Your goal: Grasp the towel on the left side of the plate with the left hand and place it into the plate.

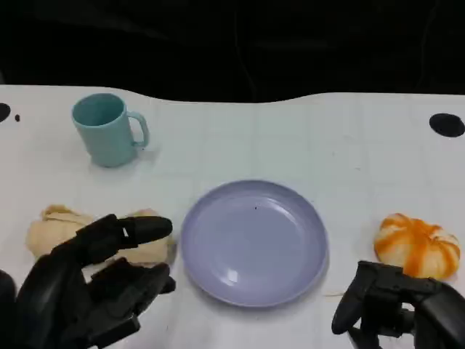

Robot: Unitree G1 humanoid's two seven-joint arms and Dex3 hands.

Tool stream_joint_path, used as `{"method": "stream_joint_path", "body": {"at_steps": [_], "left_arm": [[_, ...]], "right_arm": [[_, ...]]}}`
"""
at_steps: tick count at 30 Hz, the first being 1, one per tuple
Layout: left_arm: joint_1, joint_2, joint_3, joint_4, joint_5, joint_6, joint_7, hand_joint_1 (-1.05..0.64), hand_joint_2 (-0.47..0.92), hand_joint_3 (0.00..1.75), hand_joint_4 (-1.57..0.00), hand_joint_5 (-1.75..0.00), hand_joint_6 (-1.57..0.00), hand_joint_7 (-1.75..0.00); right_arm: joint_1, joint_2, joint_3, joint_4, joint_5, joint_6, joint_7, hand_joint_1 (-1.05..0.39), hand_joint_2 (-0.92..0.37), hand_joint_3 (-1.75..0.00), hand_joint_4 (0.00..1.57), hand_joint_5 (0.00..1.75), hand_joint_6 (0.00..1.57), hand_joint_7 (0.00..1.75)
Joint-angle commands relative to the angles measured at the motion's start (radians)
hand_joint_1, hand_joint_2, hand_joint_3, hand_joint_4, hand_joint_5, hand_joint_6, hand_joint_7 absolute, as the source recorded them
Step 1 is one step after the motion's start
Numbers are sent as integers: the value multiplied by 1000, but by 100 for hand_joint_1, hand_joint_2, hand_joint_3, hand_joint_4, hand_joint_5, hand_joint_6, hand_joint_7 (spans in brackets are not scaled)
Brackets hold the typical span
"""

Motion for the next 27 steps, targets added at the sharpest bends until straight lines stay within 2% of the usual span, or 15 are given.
{"method": "stream_joint_path", "body": {"at_steps": [1, 10, 14, 16, 17, 19, 27], "left_arm": [[-33, 139, -25, 15, 145, -122, -89, -41, 92, 31, -38, -89, -41, -36], [-123, 335, -51, 23, 410, -167, -165, -39, 92, 17, -20, -69, -26, -18], [-185, 470, -153, 71, 700, -224, -182, -44, 92, 14, -19, -59, -26, -11], [-220, 519, -213, 91, 850, -232, -207, -48, 92, 14, -20, -53, -29, -8], [-242, 535, -245, 102, 921, -228, -228, -51, 92, 13, -16, -49, -29, -7], [-286, 543, -299, 126, 1043, -221, -266, -54, 92, 10, -14, -46, -30, -6], [-403, 465, -408, 266, 1309, -238, -326, -59, 89, 1, -16, -40, -31, -2]], "right_arm": [[6, 4, -5, -17, 11, 3, -8, -6, -58, -109, 72, 175, 66, 140], [3, -4, -4, -17, 8, 14, -4, -8, -58, -107, 73, 174, 66, 139], [3, 0, -2, -17, 12, 21, -6, -7, -59, -106, 72, 174, 66, 139], [4, 0, 0, -16, 10, 18, -6, -7, -59, -106, 72, 174, 66, 139], [5, -1, 1, -16, 8, 18, -6, -7, -59, -106, 71, 174, 66, 139], [6, -2, 5, -18, 0, 16, -8, -7, -59, -106, 72, 174, 66, 139], [13, -1, 7, -23, -5, 7, -12, -8, -59, -106, 72, 174, 67, 138]]}}
